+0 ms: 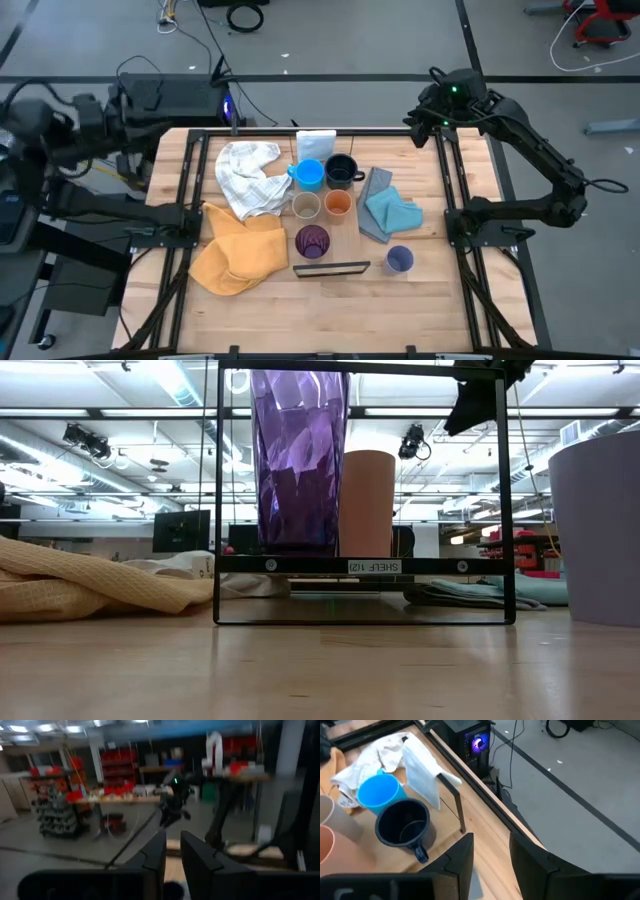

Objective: Stack small to large cups/mugs on shelf
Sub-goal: Remove the orange cup from the shelf

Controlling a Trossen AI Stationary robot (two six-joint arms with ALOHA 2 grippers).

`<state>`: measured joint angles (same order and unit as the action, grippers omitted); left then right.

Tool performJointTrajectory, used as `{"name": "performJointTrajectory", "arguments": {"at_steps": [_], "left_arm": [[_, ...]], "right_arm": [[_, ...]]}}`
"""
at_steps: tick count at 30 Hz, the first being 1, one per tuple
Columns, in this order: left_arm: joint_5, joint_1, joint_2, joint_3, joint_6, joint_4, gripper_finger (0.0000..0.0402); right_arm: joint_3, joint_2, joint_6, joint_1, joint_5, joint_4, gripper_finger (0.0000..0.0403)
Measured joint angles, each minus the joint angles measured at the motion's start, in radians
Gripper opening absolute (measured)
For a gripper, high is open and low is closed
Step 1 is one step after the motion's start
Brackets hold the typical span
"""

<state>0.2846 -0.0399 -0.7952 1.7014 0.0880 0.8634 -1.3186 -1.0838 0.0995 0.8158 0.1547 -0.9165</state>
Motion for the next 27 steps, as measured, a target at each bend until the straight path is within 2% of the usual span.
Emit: {"name": "performJointTrajectory", "arguments": {"at_steps": [3, 6, 9, 16, 21, 24, 27], "left_arm": [[0.001, 0.000, 0.161, -0.283, -0.031, -0.251, 0.0056], [-0.040, 0.000, 0.263, -0.536, -0.031, -0.527, 0.0056], [-0.053, 0.001, 0.309, -0.709, -0.036, -0.720, 0.0060], [-0.052, -0.003, 0.289, -0.968, -0.193, -0.789, 0.0068], [-0.049, -0.003, 0.294, -1.113, -0.238, -1.011, 0.0073], [-0.034, -0.003, 0.294, -1.168, -0.261, -1.026, 0.0073], [-0.030, -0.003, 0.293, -1.209, -0.277, -1.024, 0.0072]], "right_arm": [[0.000, -0.009, -0.027, 0.000, 0.000, 0.016, 0.0132], [0.000, -0.016, -0.051, 0.000, 0.000, 0.034, 0.0132], [0.000, -0.024, -0.077, 0.000, 0.000, 0.054, 0.0132], [0.000, -0.046, -0.097, -0.001, 0.000, 0.059, 0.0132], [0.000, -0.047, -0.097, -0.001, 0.008, 0.061, 0.0132], [0.000, -0.047, -0.121, -0.001, 0.067, 0.032, 0.0132], [0.000, -0.044, -0.137, -0.026, 0.182, -0.018, 0.0132]]}}
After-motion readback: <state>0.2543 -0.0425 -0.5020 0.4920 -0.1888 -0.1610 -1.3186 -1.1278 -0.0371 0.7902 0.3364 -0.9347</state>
